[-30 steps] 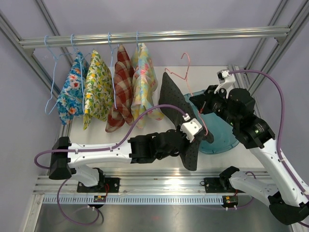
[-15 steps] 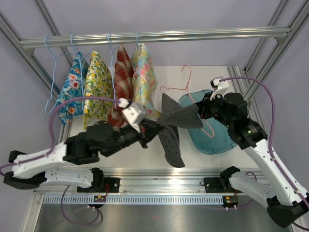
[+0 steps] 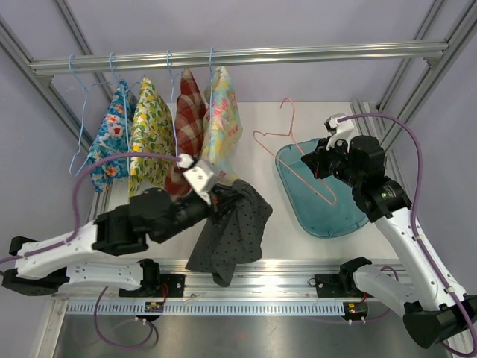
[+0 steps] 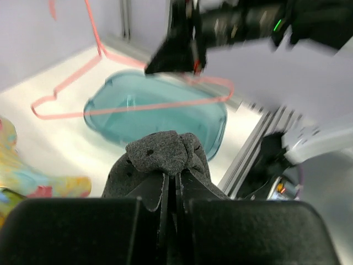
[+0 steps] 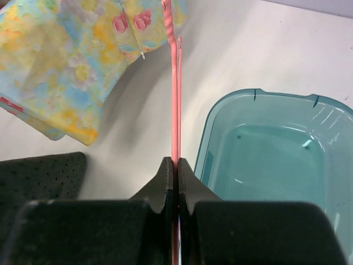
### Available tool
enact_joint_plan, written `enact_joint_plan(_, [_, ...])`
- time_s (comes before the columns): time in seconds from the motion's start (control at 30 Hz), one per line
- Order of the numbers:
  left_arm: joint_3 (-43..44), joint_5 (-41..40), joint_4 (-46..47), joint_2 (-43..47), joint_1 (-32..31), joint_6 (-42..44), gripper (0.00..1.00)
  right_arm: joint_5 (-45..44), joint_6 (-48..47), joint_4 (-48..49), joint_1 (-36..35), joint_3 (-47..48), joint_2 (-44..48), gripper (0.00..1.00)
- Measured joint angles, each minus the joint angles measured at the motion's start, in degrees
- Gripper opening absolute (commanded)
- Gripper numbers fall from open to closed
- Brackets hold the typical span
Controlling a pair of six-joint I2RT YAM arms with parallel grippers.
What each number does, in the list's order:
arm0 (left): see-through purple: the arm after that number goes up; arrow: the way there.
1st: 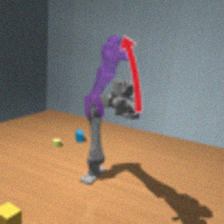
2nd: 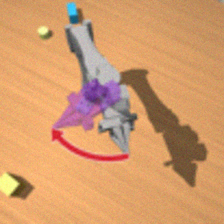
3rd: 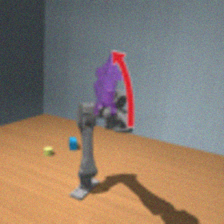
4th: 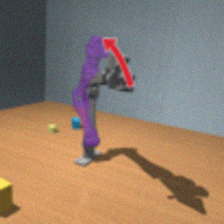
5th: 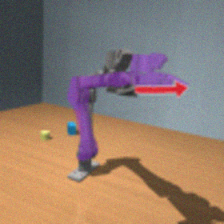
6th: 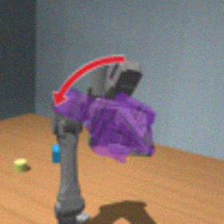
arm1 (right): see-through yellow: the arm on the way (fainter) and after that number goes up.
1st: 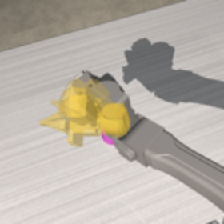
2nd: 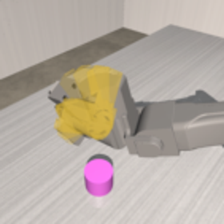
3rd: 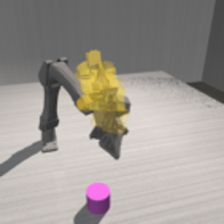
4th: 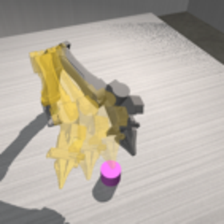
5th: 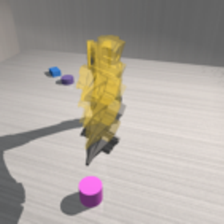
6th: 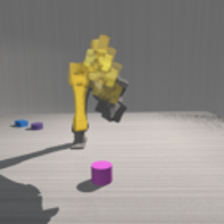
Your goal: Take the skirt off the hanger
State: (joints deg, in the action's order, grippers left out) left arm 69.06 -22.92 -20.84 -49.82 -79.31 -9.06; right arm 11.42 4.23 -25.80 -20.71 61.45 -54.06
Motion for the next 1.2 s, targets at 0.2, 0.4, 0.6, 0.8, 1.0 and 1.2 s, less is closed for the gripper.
enact_joint_plan(0.2, [-5.01,4.83,2.99,-9.9,5.73,-1.49,0.0,1.44,-2.86,0.66,0.0,0.98,0.63,0.0])
enact_joint_plan(0.4, [-5.09,8.39,7.65,-15.32,10.12,-1.73,0.0,1.75,-5.7,0.7,0.0,3.37,3.48,0.0])
enact_joint_plan(0.6, [-5.09,11.8,12.0,-18.14,13.46,-1.7,0.11,1.73,-6.12,1.44,0.0,8.46,3.13,0.0])
enact_joint_plan(0.8, [-8.46,15.28,13.99,-18.67,13.62,-3.3,0.82,1.66,-4.92,3.39,0.0,13.0,-1.03,0.0])
enact_joint_plan(1.0, [-15.5,16.06,12.79,-13.2,12.52,-6.25,0.96,0.92,-2.89,3.76,0.0,18.12,-7.17,0.0])
enact_joint_plan(1.2, [-15.85,14.69,11.08,-9.05,11.04,-6.86,0.98,-1.22,-1.44,4.96,0.0,22.51,-12.33,0.0])
